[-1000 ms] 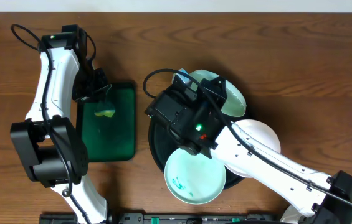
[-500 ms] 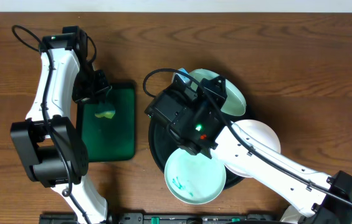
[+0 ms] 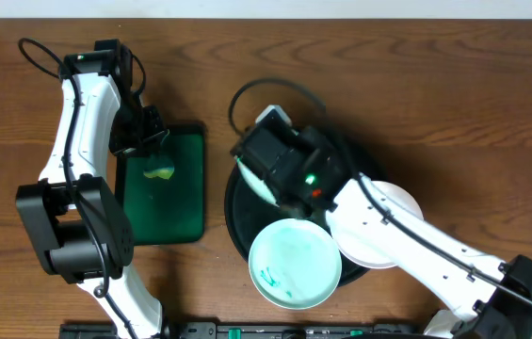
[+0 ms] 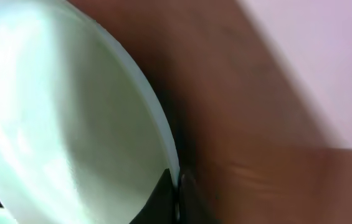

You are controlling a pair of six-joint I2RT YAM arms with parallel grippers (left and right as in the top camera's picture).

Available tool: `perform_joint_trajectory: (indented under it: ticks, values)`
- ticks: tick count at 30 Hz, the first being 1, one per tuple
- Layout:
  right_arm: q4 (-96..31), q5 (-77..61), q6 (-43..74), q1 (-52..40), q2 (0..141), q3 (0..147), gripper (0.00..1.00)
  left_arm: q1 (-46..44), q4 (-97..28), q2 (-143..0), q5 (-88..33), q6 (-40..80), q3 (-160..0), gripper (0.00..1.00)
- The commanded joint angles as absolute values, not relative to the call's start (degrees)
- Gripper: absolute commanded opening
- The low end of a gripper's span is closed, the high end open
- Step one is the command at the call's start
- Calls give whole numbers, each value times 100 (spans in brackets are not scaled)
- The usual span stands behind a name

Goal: Clean dirty plates on tray and stack at the side
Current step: 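Grip the pale green plate rim with the right gripper and lift it, then carry the pale green plate right and set it on the table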

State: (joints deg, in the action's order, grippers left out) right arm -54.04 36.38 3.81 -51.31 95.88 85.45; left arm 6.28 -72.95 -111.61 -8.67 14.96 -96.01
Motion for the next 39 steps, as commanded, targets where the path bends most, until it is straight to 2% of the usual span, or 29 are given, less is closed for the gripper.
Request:
perform_joint_trajectory:
  ticks: [1,5,9,17,28,33,39]
  values:
    - [-5275,2180,2104,-4860,9483,8694,1,637,-7288,-11144,-860,1441,-9583,7]
    - [-5308,2171,3129,-4370,9483,8694,1,635,-7286,-11144,-860,1441,-9583,7]
    - [-5378,1653,3474,-3557,9483,8694,1,635,-7284,-11144,-860,1441,-9583,7]
    - [-5695,132,3028,-1157,9483,8694,1,635,-7284,-11144,-860,1441,-9583,7]
    - [-5902,121,2974,1828,9559,8466,1,635,-7279,-11146,-860,1441,-9583,7]
    - [-5964,99,2950,2836,9942,8429,1,635,-7269,-11144,-860,1441,-9583,7]
    - [-5953,99,2858,3533,10525,8429,1,635,-7284,-11144,-860,1441,-9583,7]
